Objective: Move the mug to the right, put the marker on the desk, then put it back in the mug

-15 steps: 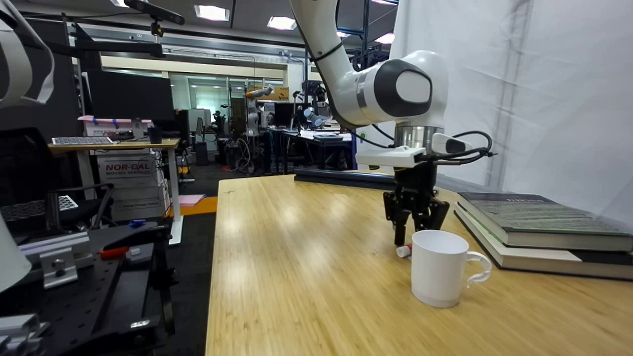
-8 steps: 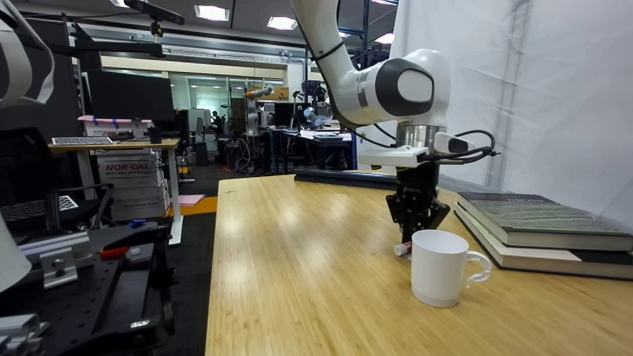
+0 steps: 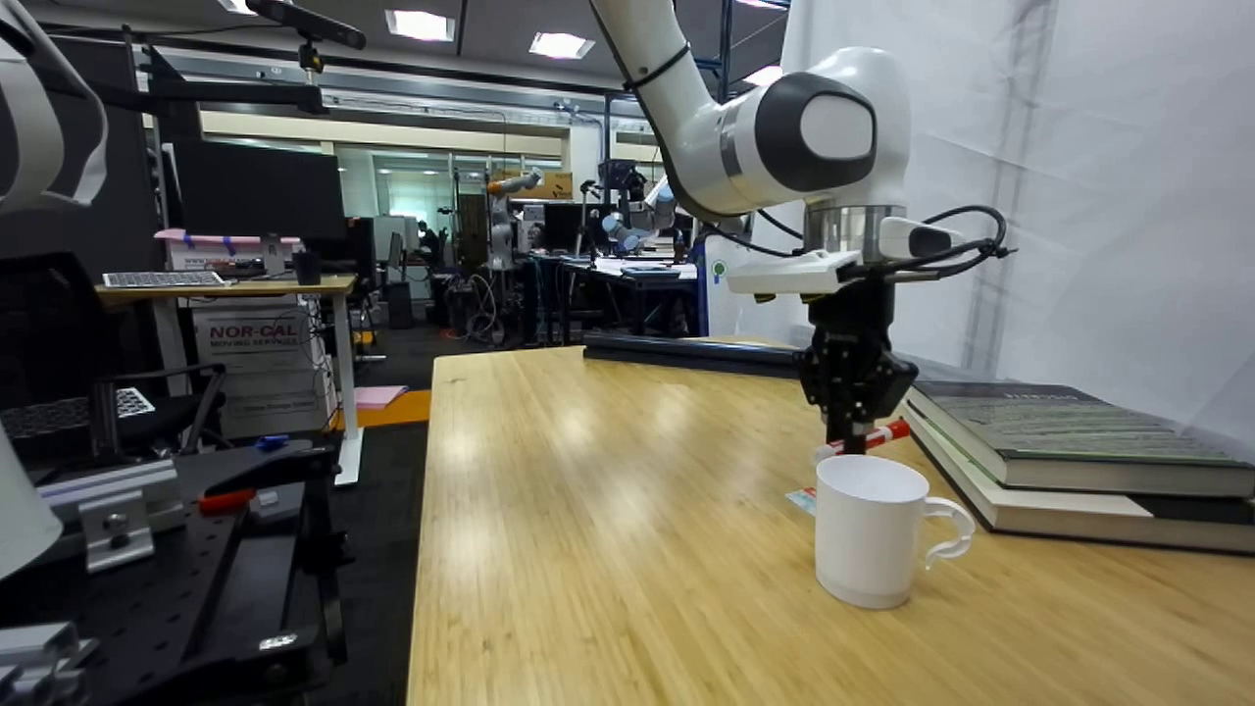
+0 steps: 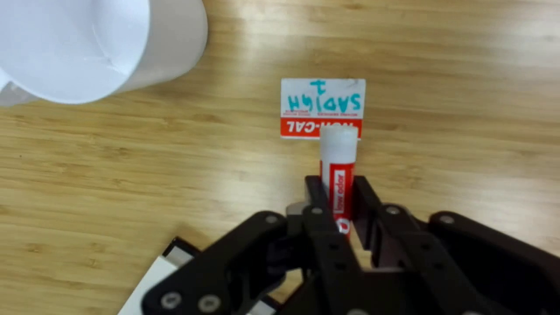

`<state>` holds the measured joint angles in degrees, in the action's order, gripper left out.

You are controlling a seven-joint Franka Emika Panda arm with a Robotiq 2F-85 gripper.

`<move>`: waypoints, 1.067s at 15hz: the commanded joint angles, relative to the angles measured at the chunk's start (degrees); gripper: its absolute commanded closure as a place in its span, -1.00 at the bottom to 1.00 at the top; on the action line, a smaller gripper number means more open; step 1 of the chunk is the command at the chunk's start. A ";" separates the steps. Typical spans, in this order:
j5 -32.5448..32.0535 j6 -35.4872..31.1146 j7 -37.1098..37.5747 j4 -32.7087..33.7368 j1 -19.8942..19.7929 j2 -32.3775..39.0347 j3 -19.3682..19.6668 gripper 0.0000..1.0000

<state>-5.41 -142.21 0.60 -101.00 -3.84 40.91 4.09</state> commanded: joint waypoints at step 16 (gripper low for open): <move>2.01 0.54 25.88 -8.62 4.04 -10.99 6.10 0.91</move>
<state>-4.62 -141.82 22.06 -107.01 -1.62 32.38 8.16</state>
